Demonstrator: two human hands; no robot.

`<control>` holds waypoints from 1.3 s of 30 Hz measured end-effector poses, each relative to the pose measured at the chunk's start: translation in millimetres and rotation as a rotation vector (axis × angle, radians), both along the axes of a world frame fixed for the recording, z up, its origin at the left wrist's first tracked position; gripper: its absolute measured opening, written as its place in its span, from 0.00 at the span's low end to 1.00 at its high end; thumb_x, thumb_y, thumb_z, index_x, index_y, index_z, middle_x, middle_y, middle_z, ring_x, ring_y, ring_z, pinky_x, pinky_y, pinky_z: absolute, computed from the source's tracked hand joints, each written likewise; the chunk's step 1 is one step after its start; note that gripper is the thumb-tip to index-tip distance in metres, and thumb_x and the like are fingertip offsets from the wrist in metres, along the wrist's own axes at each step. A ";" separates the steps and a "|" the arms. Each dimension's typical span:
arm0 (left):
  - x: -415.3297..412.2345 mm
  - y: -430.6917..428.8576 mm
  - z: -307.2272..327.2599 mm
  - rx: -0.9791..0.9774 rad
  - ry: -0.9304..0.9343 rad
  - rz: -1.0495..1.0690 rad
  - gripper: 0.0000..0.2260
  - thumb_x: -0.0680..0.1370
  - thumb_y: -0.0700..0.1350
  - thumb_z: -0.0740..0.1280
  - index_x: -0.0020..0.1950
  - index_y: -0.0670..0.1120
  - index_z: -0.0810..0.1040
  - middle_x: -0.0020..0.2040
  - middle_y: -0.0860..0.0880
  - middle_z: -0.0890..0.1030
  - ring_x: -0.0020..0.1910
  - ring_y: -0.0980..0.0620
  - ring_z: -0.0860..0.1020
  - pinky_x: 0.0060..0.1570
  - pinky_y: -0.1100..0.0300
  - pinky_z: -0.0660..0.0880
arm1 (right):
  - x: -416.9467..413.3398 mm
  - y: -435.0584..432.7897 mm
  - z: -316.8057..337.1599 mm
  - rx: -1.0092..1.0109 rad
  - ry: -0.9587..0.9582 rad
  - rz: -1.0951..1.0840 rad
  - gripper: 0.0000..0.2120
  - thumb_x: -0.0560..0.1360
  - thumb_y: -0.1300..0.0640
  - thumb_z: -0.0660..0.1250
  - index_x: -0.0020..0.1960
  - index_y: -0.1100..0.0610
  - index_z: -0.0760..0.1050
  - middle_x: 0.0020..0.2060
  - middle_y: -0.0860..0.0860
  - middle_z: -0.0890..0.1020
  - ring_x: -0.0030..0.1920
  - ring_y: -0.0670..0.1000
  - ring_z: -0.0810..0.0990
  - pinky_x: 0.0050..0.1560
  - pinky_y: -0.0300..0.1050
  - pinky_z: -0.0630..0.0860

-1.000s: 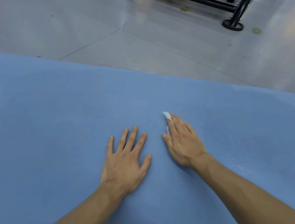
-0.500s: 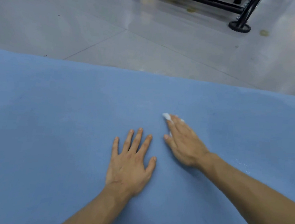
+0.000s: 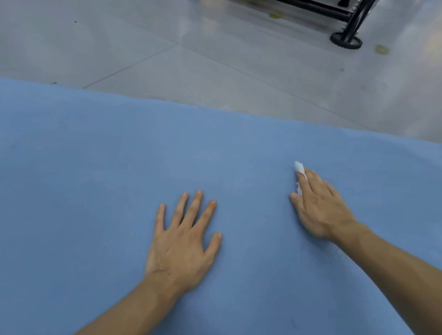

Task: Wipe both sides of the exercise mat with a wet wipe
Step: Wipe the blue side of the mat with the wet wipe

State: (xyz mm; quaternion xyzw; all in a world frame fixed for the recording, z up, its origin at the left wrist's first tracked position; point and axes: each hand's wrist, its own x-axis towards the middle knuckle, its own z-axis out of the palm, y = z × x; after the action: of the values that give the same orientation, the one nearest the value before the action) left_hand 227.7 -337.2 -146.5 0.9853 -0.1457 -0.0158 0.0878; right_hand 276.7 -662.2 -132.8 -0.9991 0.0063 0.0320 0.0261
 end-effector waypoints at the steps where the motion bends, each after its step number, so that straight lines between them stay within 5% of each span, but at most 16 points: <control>1: 0.1 -0.1 -1.0 0.005 0.008 -0.002 0.30 0.80 0.64 0.50 0.82 0.58 0.60 0.83 0.54 0.56 0.82 0.50 0.53 0.77 0.39 0.47 | -2.2 6.6 2.3 0.018 -0.003 0.028 0.38 0.78 0.38 0.37 0.83 0.55 0.41 0.82 0.52 0.54 0.81 0.51 0.51 0.79 0.45 0.46; 4: 1.0 0.6 -1.5 0.012 0.029 -0.003 0.30 0.80 0.65 0.47 0.82 0.61 0.56 0.84 0.56 0.52 0.83 0.51 0.49 0.78 0.38 0.44 | -19.8 46.8 2.6 0.104 0.014 0.224 0.35 0.81 0.39 0.43 0.83 0.54 0.43 0.82 0.53 0.54 0.82 0.49 0.47 0.78 0.39 0.38; 11: -0.2 -2.1 5.7 -0.015 0.045 0.007 0.31 0.78 0.66 0.38 0.82 0.64 0.44 0.83 0.60 0.39 0.81 0.55 0.37 0.78 0.42 0.35 | -77.8 80.3 10.1 0.087 0.068 0.586 0.33 0.85 0.41 0.48 0.83 0.52 0.38 0.82 0.49 0.46 0.81 0.45 0.39 0.80 0.45 0.41; 14: -0.5 -2.1 7.3 -0.009 0.052 0.008 0.32 0.78 0.67 0.38 0.82 0.63 0.45 0.83 0.60 0.40 0.82 0.55 0.38 0.78 0.42 0.36 | -73.4 55.7 11.8 0.061 0.062 0.506 0.33 0.84 0.41 0.47 0.83 0.50 0.36 0.82 0.48 0.45 0.81 0.44 0.40 0.79 0.42 0.40; 19: -1.5 -0.9 7.6 0.002 0.047 -0.001 0.32 0.78 0.67 0.38 0.82 0.63 0.45 0.83 0.60 0.40 0.82 0.55 0.38 0.78 0.41 0.37 | -33.1 -20.6 1.6 -0.024 -0.030 0.204 0.35 0.81 0.39 0.41 0.83 0.56 0.47 0.81 0.53 0.57 0.80 0.52 0.57 0.78 0.42 0.46; 24: -0.1 -0.7 5.1 0.020 0.044 -0.004 0.31 0.79 0.66 0.40 0.83 0.63 0.49 0.83 0.58 0.44 0.82 0.54 0.42 0.78 0.41 0.40 | -19.8 -69.6 1.6 -0.102 0.001 -0.023 0.33 0.83 0.42 0.41 0.83 0.58 0.44 0.82 0.54 0.53 0.81 0.53 0.53 0.78 0.46 0.47; 30: 0.0 -1.1 4.5 0.026 0.049 -0.005 0.31 0.79 0.67 0.39 0.83 0.63 0.48 0.83 0.59 0.44 0.82 0.54 0.41 0.79 0.40 0.40 | -58.3 -9.9 12.6 0.159 0.148 0.302 0.36 0.80 0.36 0.43 0.82 0.48 0.37 0.82 0.50 0.44 0.81 0.46 0.38 0.80 0.45 0.42; 39: -0.9 -1.5 6.5 0.032 0.058 0.003 0.31 0.78 0.67 0.38 0.82 0.64 0.45 0.83 0.61 0.41 0.81 0.56 0.38 0.79 0.42 0.38 | -107.9 25.9 19.1 0.038 0.120 0.566 0.33 0.86 0.41 0.46 0.82 0.50 0.32 0.82 0.47 0.40 0.80 0.44 0.34 0.79 0.44 0.39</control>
State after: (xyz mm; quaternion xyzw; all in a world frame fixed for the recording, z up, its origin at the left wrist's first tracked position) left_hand 226.8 -338.8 -140.0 0.9860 -0.1413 -0.0465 0.0760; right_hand 168.8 -636.3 -113.7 -0.9568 -0.2718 0.0974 0.0343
